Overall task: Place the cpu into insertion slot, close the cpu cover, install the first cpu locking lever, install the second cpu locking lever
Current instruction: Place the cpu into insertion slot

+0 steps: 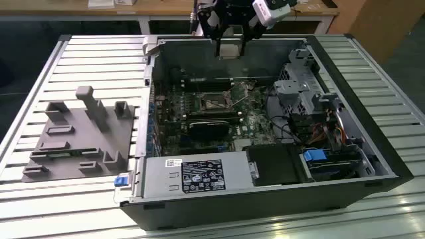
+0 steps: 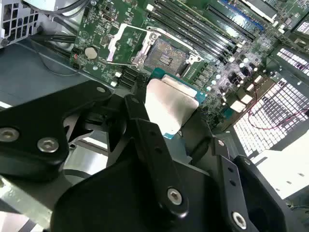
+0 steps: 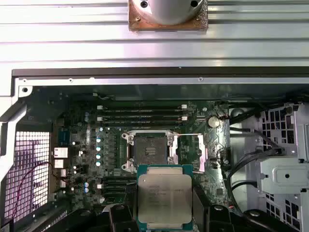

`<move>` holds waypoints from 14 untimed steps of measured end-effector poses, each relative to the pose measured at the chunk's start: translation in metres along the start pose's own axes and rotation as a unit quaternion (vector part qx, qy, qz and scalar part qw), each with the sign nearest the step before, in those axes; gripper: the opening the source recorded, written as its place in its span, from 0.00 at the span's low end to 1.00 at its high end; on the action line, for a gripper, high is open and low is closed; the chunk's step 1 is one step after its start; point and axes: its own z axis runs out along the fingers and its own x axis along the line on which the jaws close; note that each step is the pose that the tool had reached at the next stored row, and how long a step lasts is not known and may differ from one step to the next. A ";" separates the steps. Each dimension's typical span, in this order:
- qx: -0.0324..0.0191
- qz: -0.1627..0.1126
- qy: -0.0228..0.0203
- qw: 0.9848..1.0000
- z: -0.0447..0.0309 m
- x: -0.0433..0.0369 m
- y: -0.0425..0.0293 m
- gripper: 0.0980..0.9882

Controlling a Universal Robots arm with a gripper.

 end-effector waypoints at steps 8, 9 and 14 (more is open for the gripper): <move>0.000 0.000 0.000 1.000 0.0000 0.0000 0.0000 0.49; 0.000 0.000 0.000 1.000 0.0000 0.0000 0.0000 0.49; 0.000 0.000 0.000 1.000 0.0024 0.0000 -0.0002 0.49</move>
